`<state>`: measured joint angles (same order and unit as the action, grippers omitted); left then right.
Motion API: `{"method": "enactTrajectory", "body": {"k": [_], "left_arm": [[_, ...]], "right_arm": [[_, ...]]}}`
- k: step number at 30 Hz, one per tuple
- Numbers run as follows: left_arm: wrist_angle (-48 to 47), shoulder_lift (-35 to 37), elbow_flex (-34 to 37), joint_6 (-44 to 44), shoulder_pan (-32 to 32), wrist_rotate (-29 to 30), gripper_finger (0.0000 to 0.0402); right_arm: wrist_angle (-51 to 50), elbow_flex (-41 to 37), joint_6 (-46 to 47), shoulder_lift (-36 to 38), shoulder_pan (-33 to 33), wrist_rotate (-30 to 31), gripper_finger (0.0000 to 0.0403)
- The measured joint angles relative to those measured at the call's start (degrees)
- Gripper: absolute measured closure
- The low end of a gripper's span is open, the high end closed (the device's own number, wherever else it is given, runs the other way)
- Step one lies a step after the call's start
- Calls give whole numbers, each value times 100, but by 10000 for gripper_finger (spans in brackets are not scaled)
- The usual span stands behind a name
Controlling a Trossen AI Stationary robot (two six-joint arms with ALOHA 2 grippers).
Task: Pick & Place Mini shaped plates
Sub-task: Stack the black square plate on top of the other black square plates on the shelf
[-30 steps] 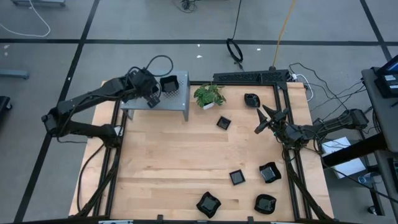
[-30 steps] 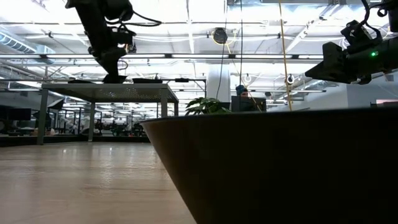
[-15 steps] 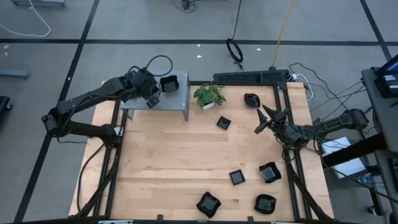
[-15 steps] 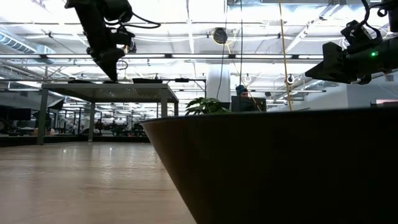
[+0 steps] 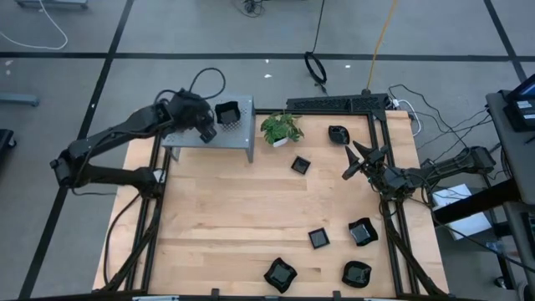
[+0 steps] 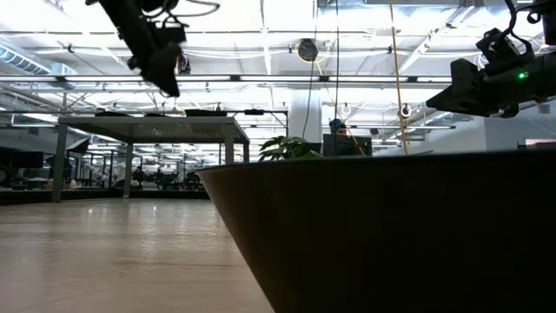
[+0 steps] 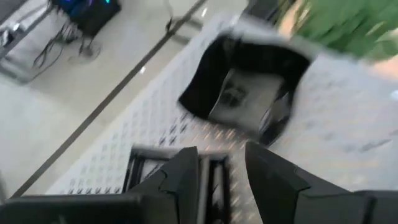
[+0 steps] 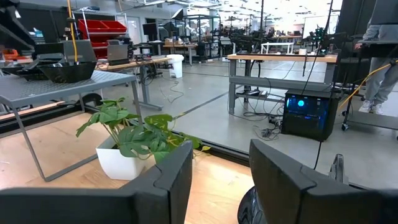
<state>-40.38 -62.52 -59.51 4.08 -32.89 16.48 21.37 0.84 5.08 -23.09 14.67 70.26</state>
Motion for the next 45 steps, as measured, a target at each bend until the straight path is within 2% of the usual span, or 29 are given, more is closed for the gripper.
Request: {"method": "enactTrajectory", "body": {"k": [3, 6, 13, 22, 31, 37, 45], "left_arm": [[229, 220, -2, -22, 80, -139, 261], [332, 369, -2, -13, 131, 37, 261], [242, 418, -4, 135, 54, 1548, 261], [-161, -12, -6, 354, -503, 1604, 261], [-186, -614, -6, 842, -1019, 677, 261], [-128, -772, -7, 823, -1236, -402, 261], [-60, -402, -6, 876, -1243, -645, 261]], "right_arm": [[0, 0, -1, 0, 1, 0, 257], [1, 0, 0, 0, 1, 0, 257], [-1, 0, -1, 0, 1, 0, 257], [-1, 0, -1, 1, 0, 0, 257], [-1, 0, -2, 0, -1, 0, 257], [-1, 0, 0, 2, 1, 0, 257], [-1, 0, -1, 0, 0, 0, 257]]}}
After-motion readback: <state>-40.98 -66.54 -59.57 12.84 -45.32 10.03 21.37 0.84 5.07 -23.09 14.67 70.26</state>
